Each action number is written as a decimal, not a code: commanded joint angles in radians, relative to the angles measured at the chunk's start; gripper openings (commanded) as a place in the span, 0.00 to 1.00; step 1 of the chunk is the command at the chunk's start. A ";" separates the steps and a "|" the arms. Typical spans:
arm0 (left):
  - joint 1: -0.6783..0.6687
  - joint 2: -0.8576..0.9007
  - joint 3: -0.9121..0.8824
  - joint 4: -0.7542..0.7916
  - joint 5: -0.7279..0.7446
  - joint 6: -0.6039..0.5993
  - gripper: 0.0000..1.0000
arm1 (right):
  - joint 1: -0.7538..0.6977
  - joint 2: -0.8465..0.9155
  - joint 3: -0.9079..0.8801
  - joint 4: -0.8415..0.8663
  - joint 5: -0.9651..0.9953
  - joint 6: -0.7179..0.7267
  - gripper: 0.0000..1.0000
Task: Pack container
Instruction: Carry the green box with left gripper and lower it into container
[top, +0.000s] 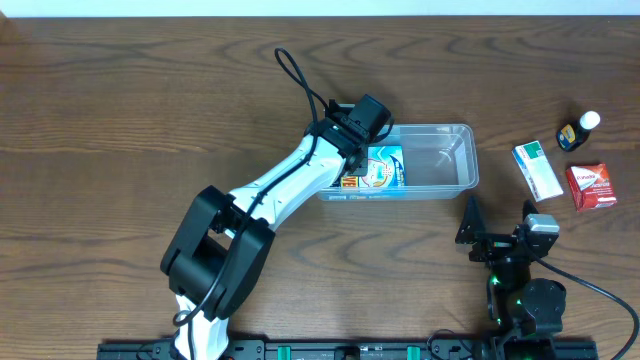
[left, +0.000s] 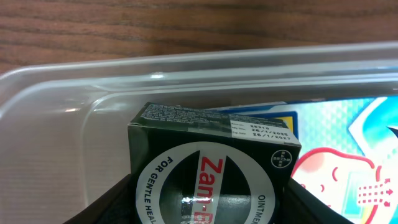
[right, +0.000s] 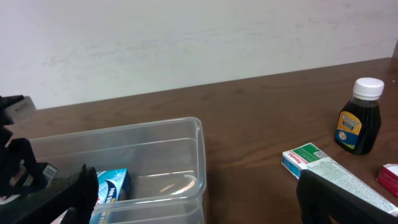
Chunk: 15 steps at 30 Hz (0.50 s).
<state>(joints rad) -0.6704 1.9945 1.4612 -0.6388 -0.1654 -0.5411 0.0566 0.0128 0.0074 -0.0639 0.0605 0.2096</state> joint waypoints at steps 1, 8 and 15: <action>0.003 0.014 0.016 0.006 -0.031 -0.047 0.51 | -0.004 -0.004 -0.002 -0.004 0.011 0.014 0.99; 0.003 0.016 0.016 0.022 -0.031 -0.080 0.51 | -0.004 -0.004 -0.002 -0.004 0.011 0.014 0.99; 0.004 0.016 0.016 0.020 -0.031 -0.085 0.68 | -0.004 -0.004 -0.002 -0.004 0.011 0.014 0.99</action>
<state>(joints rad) -0.6704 1.9980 1.4612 -0.6201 -0.1692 -0.6060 0.0566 0.0128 0.0074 -0.0639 0.0605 0.2096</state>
